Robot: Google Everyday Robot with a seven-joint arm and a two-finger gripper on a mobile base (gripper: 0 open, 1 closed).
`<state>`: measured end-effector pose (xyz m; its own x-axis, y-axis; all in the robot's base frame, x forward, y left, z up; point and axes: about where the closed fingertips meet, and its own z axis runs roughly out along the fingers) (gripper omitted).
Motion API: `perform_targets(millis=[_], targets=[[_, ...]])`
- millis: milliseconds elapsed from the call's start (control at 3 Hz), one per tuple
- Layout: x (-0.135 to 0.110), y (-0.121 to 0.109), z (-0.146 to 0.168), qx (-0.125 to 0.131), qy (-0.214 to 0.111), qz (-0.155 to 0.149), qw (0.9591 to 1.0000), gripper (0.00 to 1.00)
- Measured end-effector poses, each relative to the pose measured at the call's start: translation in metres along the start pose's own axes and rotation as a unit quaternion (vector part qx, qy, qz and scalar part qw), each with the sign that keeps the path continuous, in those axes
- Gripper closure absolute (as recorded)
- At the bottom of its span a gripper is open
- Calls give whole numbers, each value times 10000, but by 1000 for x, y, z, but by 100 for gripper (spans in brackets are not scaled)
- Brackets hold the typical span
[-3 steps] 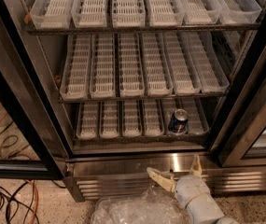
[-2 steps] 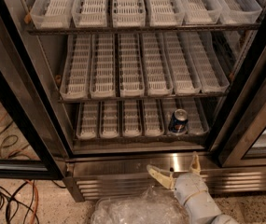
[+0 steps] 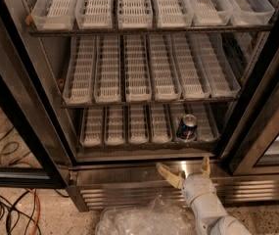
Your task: Pick pepsi can from bottom shelf of fridge
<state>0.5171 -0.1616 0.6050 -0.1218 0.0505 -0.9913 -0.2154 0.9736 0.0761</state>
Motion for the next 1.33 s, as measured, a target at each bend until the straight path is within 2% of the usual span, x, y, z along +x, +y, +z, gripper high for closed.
perform_targets(millis=[333, 1000, 1333], targets=[[-6, -16, 9, 241, -103, 39, 9996, 0], [-12, -21, 27, 392, -217, -179, 9988, 0], [-12, -21, 27, 392, -217, -179, 9988, 0]])
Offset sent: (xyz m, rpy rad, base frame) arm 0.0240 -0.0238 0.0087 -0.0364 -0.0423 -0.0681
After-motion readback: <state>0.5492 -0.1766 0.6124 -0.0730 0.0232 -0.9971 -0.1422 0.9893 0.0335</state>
